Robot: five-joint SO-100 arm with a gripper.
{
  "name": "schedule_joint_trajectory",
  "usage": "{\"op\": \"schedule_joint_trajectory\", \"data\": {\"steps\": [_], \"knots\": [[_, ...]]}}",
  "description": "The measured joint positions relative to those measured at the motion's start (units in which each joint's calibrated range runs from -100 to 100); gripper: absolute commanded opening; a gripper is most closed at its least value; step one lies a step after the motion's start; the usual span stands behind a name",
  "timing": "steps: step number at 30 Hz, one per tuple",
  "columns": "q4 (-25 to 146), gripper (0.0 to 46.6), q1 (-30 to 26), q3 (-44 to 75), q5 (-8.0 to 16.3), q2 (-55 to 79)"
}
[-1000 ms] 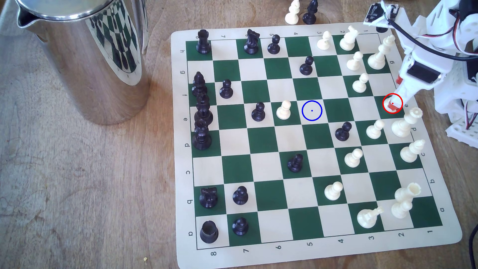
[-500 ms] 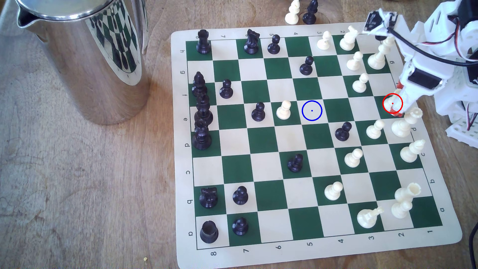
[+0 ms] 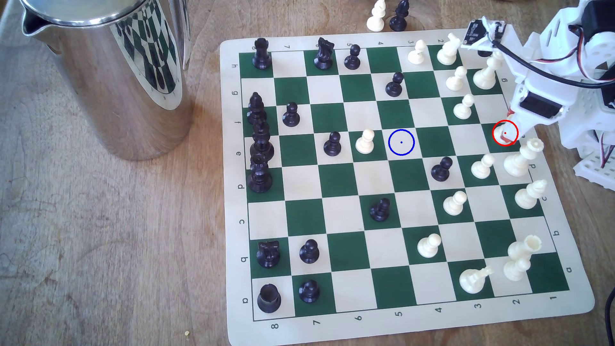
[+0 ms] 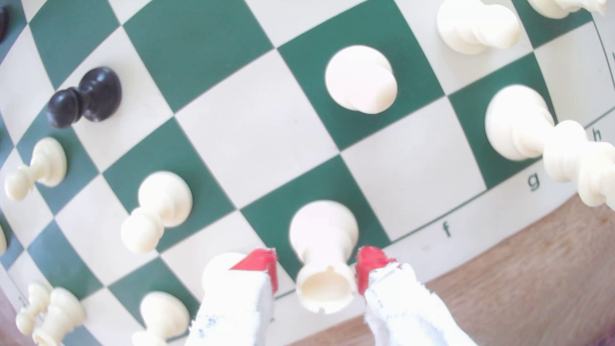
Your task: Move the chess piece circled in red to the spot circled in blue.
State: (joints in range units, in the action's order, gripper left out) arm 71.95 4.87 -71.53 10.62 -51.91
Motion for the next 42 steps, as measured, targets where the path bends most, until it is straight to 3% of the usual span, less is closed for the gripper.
{"op": "schedule_joint_trajectory", "data": {"steps": [5,13,26,35,42], "knots": [[0.1,9.6,-1.0,0.0,0.0,0.4],[0.1,0.7,-1.1,0.0,0.0,0.5],[4.3,0.4,-1.6,1.1,-0.5,0.5],[17.1,0.4,-1.2,19.2,-1.0,1.0],[22.9,0.4,-4.2,41.7,-0.3,12.1]]}}
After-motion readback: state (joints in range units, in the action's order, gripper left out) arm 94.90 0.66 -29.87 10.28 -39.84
